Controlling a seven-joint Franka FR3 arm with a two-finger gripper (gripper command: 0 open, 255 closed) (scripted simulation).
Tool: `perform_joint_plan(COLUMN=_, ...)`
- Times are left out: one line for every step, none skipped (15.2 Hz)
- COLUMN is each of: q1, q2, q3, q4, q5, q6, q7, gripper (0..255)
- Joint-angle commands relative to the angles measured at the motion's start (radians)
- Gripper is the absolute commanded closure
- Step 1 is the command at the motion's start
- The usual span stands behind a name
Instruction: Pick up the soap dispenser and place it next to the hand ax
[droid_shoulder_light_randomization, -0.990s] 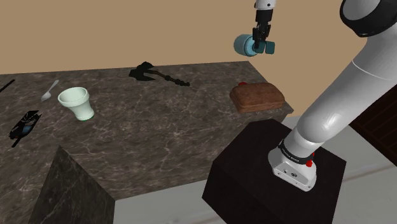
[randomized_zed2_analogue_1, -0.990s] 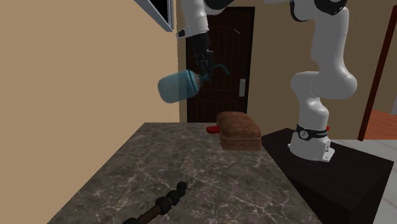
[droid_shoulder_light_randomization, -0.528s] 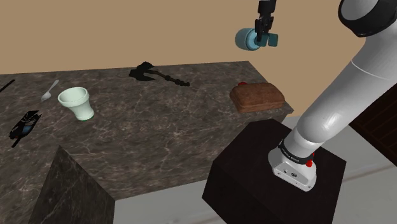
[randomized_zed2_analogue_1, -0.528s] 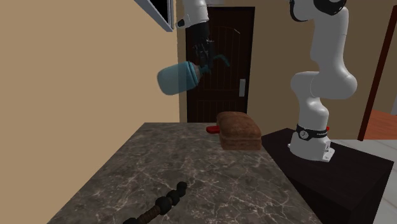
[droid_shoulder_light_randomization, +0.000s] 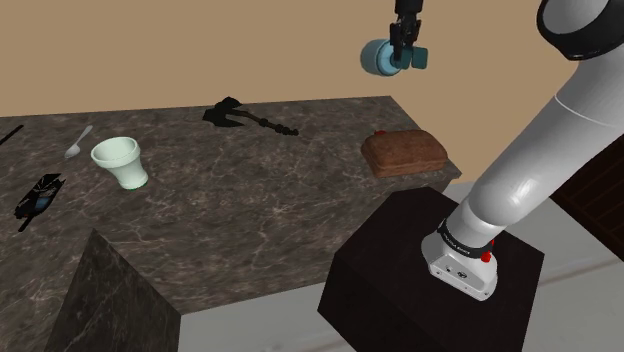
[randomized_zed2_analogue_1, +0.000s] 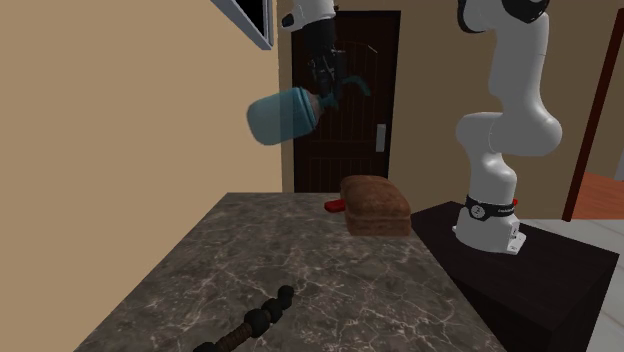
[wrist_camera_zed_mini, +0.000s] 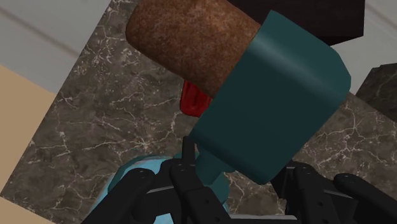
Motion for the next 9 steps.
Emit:
perform_joint_plan(q1=0.023, q2=0.002, q3=0.025, q4=-0.005, q5=0.013, q6=0.006, q7=0.051, gripper=255)
perform_joint_plan(q1=0.035, q2=0.003, q3=0.037, q4=-0.005, q5=0.02, q6=0.005, q7=0.075, gripper=255)
perform_joint_plan(q1=0.046, q2=0.004, q3=0.049, q4=-0.003, q5=0.026, q6=0.004, q7=0.099, gripper=255)
perform_joint_plan(q1=0.057, q2=0.006, q3=0.061, q4=0.0, q5=0.033, q6=0.002, q7=0.122, gripper=255)
perform_joint_plan(q1=0.069, q2=0.01, q3=0.073, q4=0.004, q5=0.039, q6=0.001, q7=0.146, gripper=255)
perform_joint_plan(q1=0.08, q2=0.014, q3=0.085, q4=0.009, q5=0.046, q6=0.0, q7=0.169, gripper=255)
perform_joint_plan(q1=0.091, q2=0.019, q3=0.097, q4=0.016, q5=0.053, q6=-0.002, q7=0.192, gripper=255)
perform_joint_plan(q1=0.102, q2=0.026, q3=0.108, q4=0.023, q5=0.06, q6=-0.003, q7=0.215, gripper=255)
perform_joint_plan(q1=0.113, q2=0.033, q3=0.119, q4=0.032, q5=0.067, q6=-0.005, q7=0.237, gripper=255)
